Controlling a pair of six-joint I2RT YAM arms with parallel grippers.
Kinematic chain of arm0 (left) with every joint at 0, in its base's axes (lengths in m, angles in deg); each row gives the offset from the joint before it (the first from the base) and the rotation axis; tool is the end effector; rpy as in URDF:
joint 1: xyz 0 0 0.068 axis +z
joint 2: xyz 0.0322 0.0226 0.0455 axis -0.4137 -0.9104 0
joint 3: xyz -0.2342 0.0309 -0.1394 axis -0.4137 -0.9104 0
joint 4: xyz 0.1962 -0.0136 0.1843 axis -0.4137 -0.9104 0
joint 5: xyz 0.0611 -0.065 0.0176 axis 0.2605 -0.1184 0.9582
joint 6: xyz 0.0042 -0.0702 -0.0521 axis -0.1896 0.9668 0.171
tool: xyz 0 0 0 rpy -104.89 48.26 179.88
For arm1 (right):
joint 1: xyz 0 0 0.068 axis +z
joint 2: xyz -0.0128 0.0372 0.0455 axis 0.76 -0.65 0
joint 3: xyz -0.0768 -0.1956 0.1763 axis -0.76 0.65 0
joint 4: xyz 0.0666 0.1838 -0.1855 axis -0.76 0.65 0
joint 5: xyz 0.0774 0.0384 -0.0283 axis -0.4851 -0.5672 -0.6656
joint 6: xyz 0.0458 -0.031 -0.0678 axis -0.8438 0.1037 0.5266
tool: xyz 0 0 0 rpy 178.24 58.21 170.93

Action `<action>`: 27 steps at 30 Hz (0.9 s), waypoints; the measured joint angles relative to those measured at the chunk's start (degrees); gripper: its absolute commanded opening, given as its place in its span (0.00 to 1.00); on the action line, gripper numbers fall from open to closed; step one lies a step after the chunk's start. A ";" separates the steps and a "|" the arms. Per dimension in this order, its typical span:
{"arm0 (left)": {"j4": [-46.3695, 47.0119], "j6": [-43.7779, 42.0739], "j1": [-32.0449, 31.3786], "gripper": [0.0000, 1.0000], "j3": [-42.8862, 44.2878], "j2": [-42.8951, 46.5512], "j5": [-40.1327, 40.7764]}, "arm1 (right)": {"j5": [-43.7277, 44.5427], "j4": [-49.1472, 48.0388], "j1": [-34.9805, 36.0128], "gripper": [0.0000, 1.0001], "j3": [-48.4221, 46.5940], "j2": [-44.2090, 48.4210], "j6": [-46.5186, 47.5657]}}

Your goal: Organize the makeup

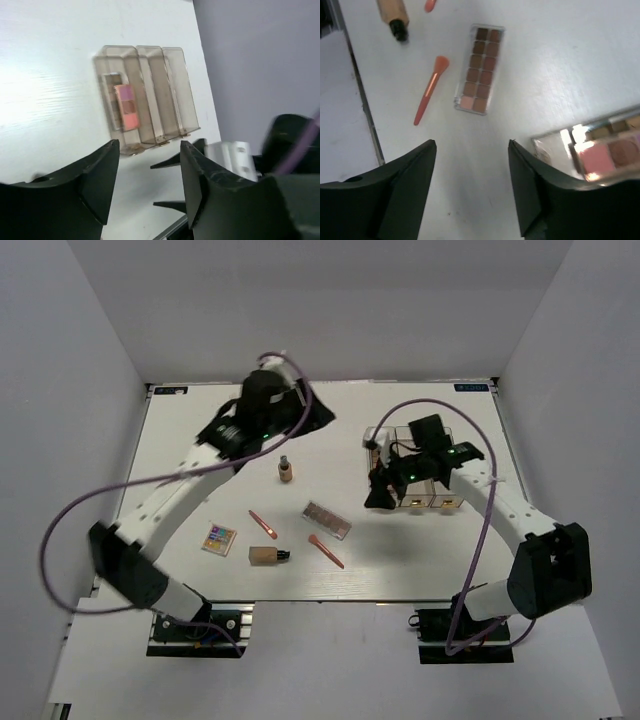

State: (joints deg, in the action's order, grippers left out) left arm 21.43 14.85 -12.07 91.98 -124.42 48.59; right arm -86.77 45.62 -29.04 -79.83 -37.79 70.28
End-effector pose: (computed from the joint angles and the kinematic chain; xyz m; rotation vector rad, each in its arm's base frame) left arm 0.3348 -0.2556 0.3652 -0.0534 2.1851 -0.9075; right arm 0.2750 0.1575 0.2555 -1.2687 1.9488 0.8019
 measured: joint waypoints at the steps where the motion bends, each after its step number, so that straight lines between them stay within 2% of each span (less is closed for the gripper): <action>1: -0.11 0.17 0.68 0.61 -3.41 5.18 1.88 | 0.79 -0.15 2.16 0.69 0.00 -0.57 0.33; 3: -1.20 0.92 1.84 0.76 -8.87 13.60 5.33 | 2.86 -0.72 6.80 0.74 -0.07 -2.47 0.52; 5: -3.50 2.51 2.67 0.89 -14.25 20.87 9.07 | 5.38 -1.16 11.41 0.74 -0.50 -5.92 -0.52; 8: -9.03 6.80 3.19 0.97 -21.77 28.41 13.86 | 10.67 -2.32 16.72 0.77 -2.01 -12.52 -3.19; 12: -18.51 13.60 3.41 0.97 -29.94 35.63 18.49 | 19.61 -3.78 22.62 0.81 -5.64 -21.03 -8.02; 16: -25.57 19.21 3.41 0.97 -34.62 43.25 21.16 | 26.25 -4.87 26.34 0.86 -10.12 -27.36 -12.85; 21: -30.67 23.93 3.41 0.98 -36.11 50.40 23.28 | 30.99 -5.31 27.87 0.86 -15.67 -30.86 -17.00; 27: -34.58 26.86 3.41 0.98 -37.40 52.35 24.22 | 35.52 -5.25 28.72 0.87 -16.68 -33.46 -19.47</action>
State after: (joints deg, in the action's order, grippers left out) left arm -13.15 41.71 -8.66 54.58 -72.07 72.81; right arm -51.25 40.37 -0.32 -96.50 -71.25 50.80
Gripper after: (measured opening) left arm 0.978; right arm 0.864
